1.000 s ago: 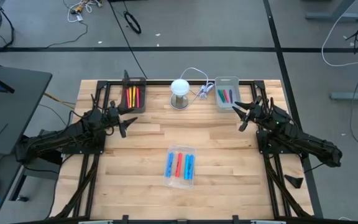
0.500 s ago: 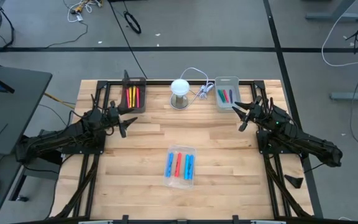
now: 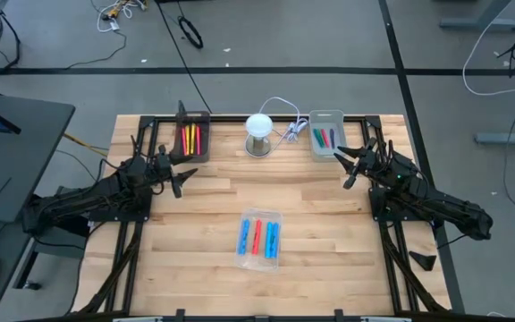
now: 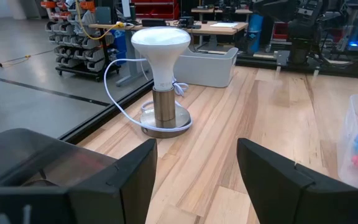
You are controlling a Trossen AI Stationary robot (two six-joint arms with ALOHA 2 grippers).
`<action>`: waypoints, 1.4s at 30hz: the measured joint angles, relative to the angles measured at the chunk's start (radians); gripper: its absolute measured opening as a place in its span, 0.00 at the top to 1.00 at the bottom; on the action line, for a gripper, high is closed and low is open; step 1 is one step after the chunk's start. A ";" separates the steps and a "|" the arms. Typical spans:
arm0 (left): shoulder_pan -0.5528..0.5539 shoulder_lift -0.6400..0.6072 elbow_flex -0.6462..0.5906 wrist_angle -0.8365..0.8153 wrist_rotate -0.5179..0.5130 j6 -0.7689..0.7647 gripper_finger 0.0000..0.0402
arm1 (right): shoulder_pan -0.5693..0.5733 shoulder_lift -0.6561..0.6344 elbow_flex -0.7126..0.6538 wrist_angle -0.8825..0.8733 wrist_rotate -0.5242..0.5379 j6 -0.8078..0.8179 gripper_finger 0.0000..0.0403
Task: Pick & Place Markers
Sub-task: Return to Home Position
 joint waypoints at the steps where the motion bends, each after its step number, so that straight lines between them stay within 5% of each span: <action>1: 0.000 0.000 0.000 0.000 0.000 0.000 0.43 | 0.000 0.000 0.000 0.000 0.000 0.000 0.72; 10: -0.006 -0.010 0.000 -0.001 0.000 0.000 0.43 | 0.000 0.000 0.000 0.000 0.000 0.000 0.72; 18: -0.007 -0.207 0.000 -0.001 0.000 0.000 0.43 | 0.000 0.000 0.000 0.000 0.000 0.000 0.72; 42: -0.007 -0.196 0.007 0.041 0.000 0.000 0.43 | 0.000 0.000 0.000 -0.001 0.000 0.000 0.72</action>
